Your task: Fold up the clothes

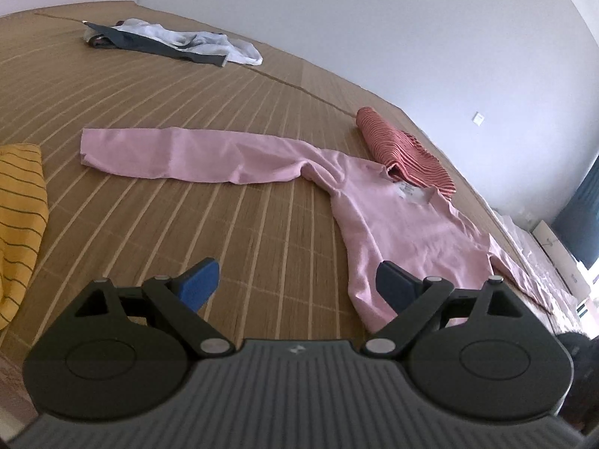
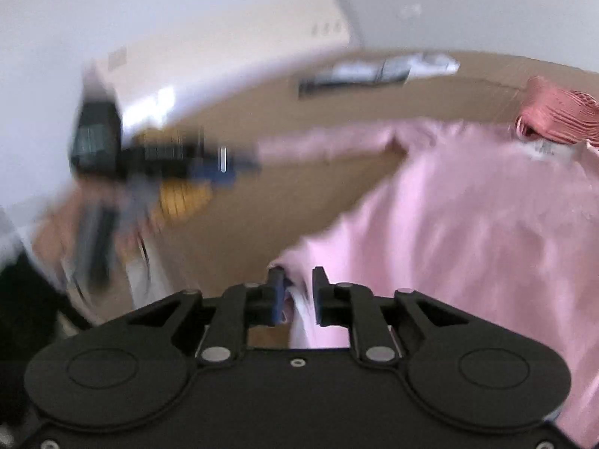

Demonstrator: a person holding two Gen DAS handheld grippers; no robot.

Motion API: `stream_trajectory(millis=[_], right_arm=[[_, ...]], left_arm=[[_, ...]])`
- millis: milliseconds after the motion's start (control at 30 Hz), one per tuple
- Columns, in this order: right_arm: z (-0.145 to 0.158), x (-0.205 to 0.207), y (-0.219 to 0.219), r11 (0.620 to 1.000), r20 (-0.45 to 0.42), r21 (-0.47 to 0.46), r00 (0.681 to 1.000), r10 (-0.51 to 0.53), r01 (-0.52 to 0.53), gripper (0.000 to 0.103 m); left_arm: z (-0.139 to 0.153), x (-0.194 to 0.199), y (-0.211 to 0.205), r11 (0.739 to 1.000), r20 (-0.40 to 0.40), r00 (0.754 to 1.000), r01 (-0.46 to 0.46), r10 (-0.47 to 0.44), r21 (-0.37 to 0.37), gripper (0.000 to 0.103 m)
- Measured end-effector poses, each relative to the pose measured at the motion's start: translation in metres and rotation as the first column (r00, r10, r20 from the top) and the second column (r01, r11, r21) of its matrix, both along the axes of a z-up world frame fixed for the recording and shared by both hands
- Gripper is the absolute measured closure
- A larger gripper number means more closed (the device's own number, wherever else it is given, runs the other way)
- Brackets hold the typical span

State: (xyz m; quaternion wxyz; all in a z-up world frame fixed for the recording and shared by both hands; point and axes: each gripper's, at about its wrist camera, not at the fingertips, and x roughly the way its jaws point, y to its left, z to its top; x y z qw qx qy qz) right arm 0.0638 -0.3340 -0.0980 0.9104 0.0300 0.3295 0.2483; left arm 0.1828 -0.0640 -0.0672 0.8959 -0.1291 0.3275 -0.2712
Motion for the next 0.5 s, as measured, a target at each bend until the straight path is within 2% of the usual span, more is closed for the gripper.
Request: stream_trajectory(millis=[33,100,133,200,333,367,433,500], right_arm=[[-0.007,-0.003,0.009,0.995,-0.008,-0.099,1.000,0.006,-0.007,0.085],[-0.015,-0.013,0.024,0.972,0.037,-0.236,0.999,0.014,-0.005,0.083],[-0.016,-0.017,0.030,0.961,0.057,-0.277,0.998,0.033,-0.016,0.081],[-0.018,-0.021,0.041,0.948,0.070,-0.314,0.995,0.070,-0.045,0.068],[-0.016,-0.031,0.063,0.898,0.184,-0.434,0.969,0.163,-0.069,0.059],[-0.019,-0.031,0.070,0.885,0.186,-0.457,0.963,0.195,-0.091,0.058],[-0.020,-0.034,0.086,0.842,0.205,-0.523,0.940,0.273,-0.130,0.056],[-0.024,-0.037,0.105,0.775,0.237,-0.617,0.906,0.350,-0.138,0.046]], left_arm=[[-0.001,0.000,-0.001,1.000,-0.001,1.000,0.005,-0.005,0.005,0.009],[-0.002,0.000,-0.004,1.000,-0.003,1.000,0.014,-0.014,0.020,0.009],[-0.003,0.000,-0.006,0.999,-0.004,1.000,0.017,-0.017,0.027,0.009],[-0.004,0.000,-0.008,0.999,-0.006,1.000,0.024,-0.024,0.033,0.009],[-0.006,-0.001,-0.012,0.999,-0.008,0.999,0.034,-0.034,0.037,0.009],[-0.006,-0.001,-0.012,0.999,-0.005,0.999,0.036,-0.035,0.041,0.009],[-0.006,-0.001,-0.011,0.999,-0.006,1.000,0.030,-0.030,0.040,0.009],[-0.007,-0.001,-0.009,0.999,-0.011,1.000,0.022,-0.021,0.034,0.009]])
